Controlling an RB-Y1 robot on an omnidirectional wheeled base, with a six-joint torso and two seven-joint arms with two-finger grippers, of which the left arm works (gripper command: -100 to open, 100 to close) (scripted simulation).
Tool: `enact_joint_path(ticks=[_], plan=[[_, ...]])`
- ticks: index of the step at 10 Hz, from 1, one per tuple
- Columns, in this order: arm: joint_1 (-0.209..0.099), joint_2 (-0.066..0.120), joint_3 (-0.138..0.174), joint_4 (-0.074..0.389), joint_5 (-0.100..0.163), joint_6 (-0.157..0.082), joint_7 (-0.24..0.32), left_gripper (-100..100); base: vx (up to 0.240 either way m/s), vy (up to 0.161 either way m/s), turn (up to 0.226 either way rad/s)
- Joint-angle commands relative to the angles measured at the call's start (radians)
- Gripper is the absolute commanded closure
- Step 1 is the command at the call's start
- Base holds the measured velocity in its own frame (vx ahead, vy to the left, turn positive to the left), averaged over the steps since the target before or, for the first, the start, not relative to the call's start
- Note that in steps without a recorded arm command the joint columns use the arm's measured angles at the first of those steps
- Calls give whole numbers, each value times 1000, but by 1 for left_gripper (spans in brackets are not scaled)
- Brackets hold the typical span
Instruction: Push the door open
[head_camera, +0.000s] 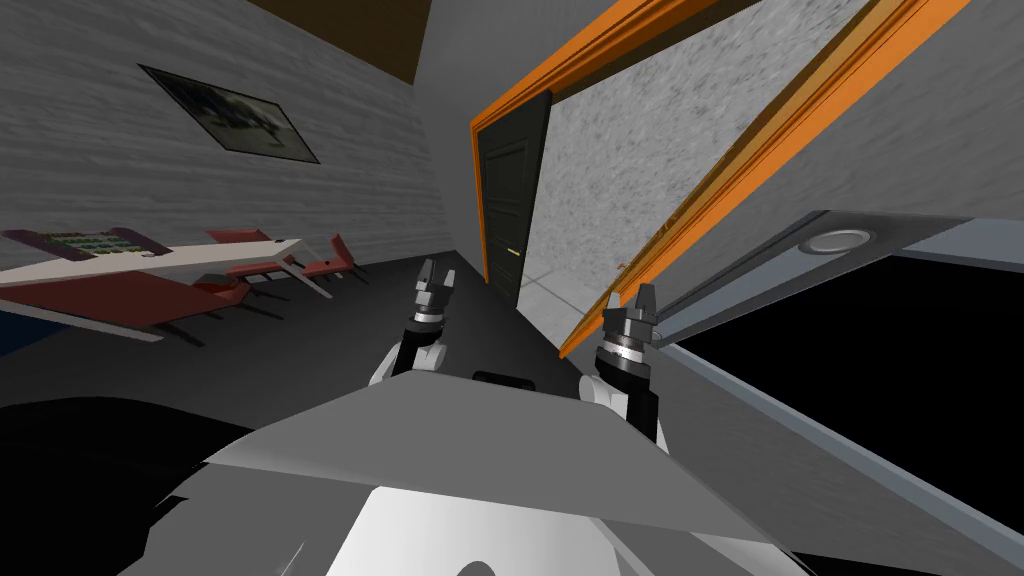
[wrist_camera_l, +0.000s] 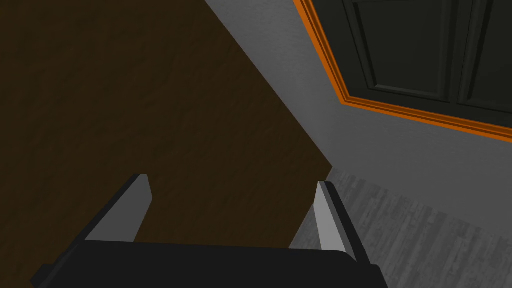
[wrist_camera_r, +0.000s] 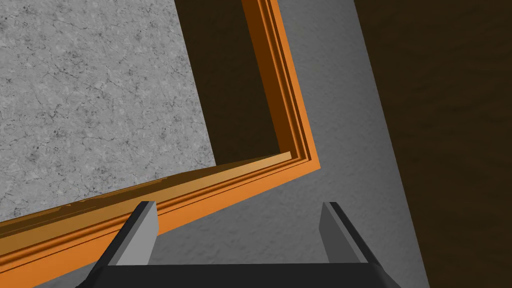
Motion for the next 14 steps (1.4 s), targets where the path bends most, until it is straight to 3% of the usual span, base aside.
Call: enact_joint_path(ticks=[1, 14], plan=[[-16, 3, -5, 29, -1, 2, -1, -100, 116, 49, -42], [-172, 24, -29, 283, 3, 29, -2, -100, 93, 54, -50]])
